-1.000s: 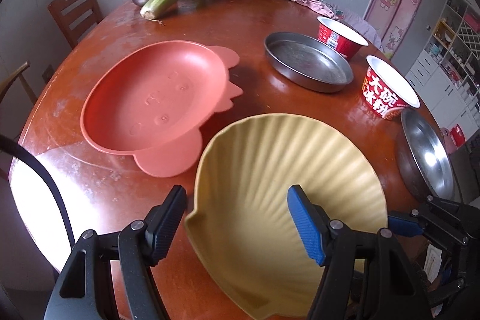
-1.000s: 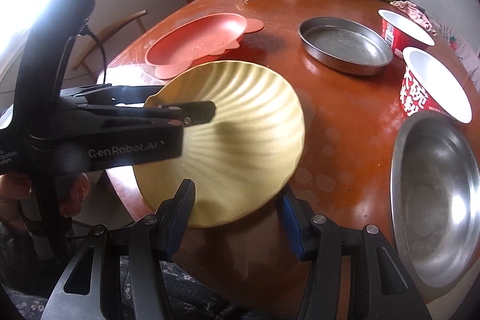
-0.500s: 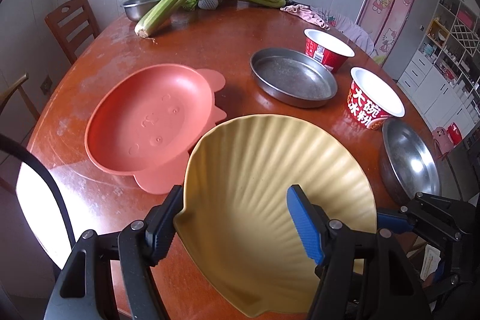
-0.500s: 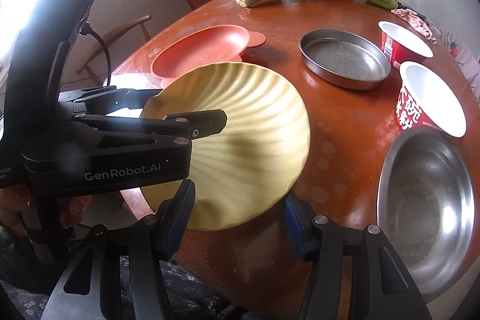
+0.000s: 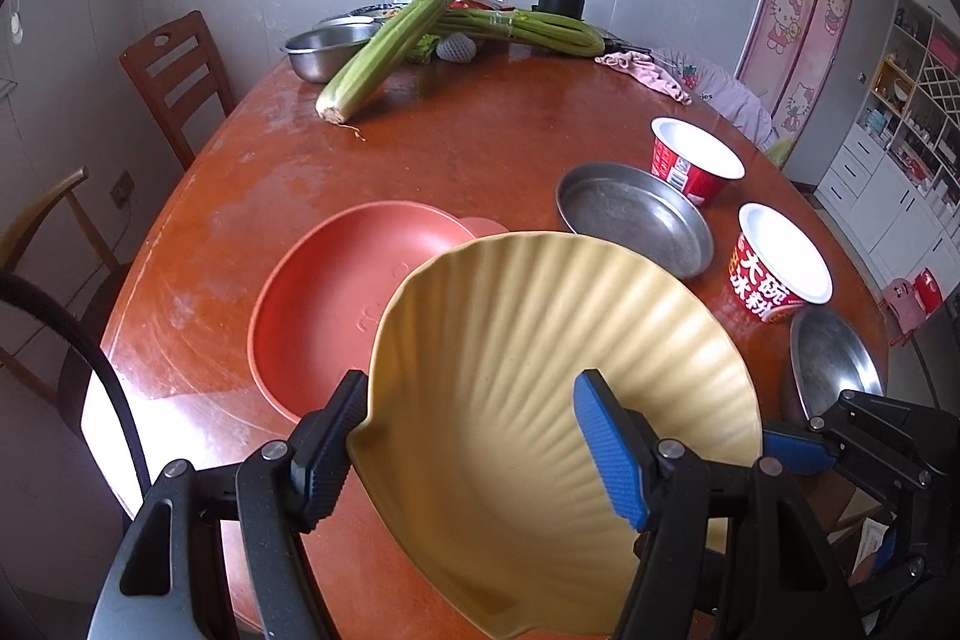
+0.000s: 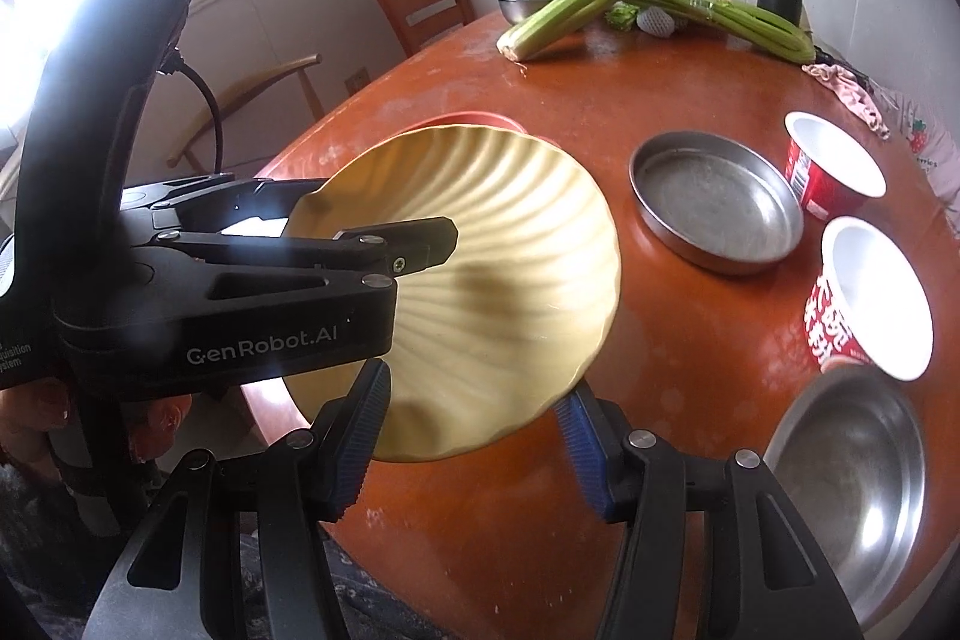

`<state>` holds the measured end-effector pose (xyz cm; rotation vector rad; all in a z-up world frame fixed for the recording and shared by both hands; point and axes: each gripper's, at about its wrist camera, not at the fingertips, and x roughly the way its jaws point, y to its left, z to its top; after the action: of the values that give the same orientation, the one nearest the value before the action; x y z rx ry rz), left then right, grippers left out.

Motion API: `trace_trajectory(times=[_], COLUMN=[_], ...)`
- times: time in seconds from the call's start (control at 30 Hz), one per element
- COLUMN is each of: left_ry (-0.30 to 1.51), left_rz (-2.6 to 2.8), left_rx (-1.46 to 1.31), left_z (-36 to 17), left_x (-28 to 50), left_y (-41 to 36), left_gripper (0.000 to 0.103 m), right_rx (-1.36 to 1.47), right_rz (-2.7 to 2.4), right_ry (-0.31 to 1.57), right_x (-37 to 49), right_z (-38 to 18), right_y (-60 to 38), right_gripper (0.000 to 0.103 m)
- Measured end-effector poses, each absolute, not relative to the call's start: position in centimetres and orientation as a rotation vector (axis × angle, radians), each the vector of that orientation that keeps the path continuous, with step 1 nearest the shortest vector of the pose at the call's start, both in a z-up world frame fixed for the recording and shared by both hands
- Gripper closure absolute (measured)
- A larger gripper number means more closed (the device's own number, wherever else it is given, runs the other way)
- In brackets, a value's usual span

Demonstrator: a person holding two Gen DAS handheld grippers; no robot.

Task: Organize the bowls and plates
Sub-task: 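Lift the yellow plate with the left tool and carry it over the orange plate, then lower the yellow plate onto the orange plate with the left tool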

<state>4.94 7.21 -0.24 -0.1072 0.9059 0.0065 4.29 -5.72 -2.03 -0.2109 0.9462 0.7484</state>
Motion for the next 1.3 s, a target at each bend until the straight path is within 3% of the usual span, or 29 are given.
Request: trace_trajectory(times=[0.6, 1.3], left_ry=[0.895, 0.961], left_rz=[0.064, 0.101], left_rx=[-0.138, -0.147], left_z=[0.2, -3.4], left_x=[7.3, 12.0], left_y=[11.9, 16.1], left_gripper=[0.034, 0.034], right_rx=[-0.236, -0.218], right_rz=[0.773, 0.727], right_ry=[0.952, 1.022], right_x=[6.8, 9.9], right_z=[-1.3, -4.4], right_y=[-1.0, 3.9], right_gripper=[0.044, 0.044])
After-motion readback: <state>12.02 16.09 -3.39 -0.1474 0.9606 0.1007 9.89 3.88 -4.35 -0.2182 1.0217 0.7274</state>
